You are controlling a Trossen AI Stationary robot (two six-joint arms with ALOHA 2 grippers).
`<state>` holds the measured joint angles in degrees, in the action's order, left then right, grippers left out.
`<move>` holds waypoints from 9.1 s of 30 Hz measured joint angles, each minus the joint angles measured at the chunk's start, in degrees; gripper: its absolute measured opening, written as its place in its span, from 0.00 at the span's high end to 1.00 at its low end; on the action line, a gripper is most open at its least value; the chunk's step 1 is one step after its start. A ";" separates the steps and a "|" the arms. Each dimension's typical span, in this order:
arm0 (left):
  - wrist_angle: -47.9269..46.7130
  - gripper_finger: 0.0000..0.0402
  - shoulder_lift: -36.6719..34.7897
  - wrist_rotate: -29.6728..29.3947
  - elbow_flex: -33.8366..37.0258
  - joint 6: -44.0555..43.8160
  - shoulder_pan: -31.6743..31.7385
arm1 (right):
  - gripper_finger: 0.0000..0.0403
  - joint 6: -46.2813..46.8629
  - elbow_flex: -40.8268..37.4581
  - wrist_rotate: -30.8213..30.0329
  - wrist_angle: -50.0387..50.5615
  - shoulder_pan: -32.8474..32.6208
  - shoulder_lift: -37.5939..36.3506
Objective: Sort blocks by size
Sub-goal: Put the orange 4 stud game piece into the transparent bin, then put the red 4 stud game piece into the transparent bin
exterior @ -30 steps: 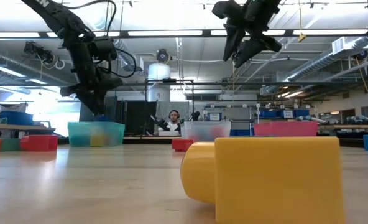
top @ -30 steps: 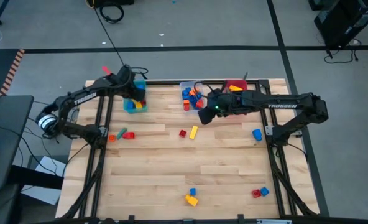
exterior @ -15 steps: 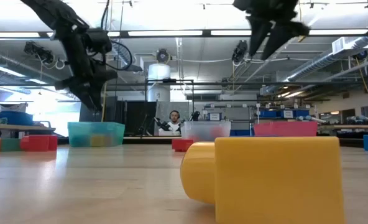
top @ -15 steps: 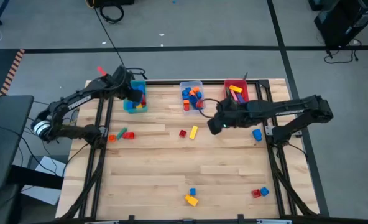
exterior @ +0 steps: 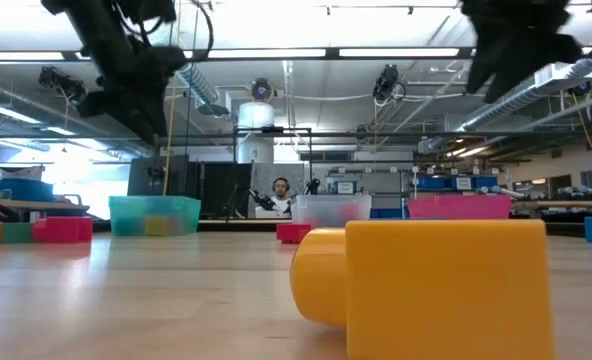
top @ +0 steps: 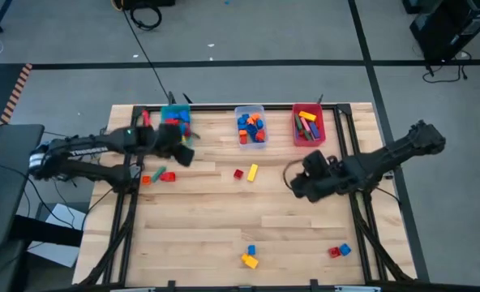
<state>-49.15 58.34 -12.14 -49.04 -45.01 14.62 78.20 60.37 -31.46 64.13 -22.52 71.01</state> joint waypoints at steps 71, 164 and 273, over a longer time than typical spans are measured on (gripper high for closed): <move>-26.27 0.40 46.32 5.14 3.13 40.87 -4.88 | 0.55 -9.43 -6.28 -0.47 -16.23 1.00 -2.74; 5.66 0.55 65.14 11.83 -59.19 44.18 10.66 | 0.55 -6.46 -6.28 -0.66 -28.55 5.16 -2.72; 38.82 0.43 13.47 -24.71 3.50 0.98 -42.06 | 0.30 -19.92 17.37 61.07 10.76 -19.06 47.48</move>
<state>-10.33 71.81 -36.84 -45.54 -44.03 -27.44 58.29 77.74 29.61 74.89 -41.58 118.50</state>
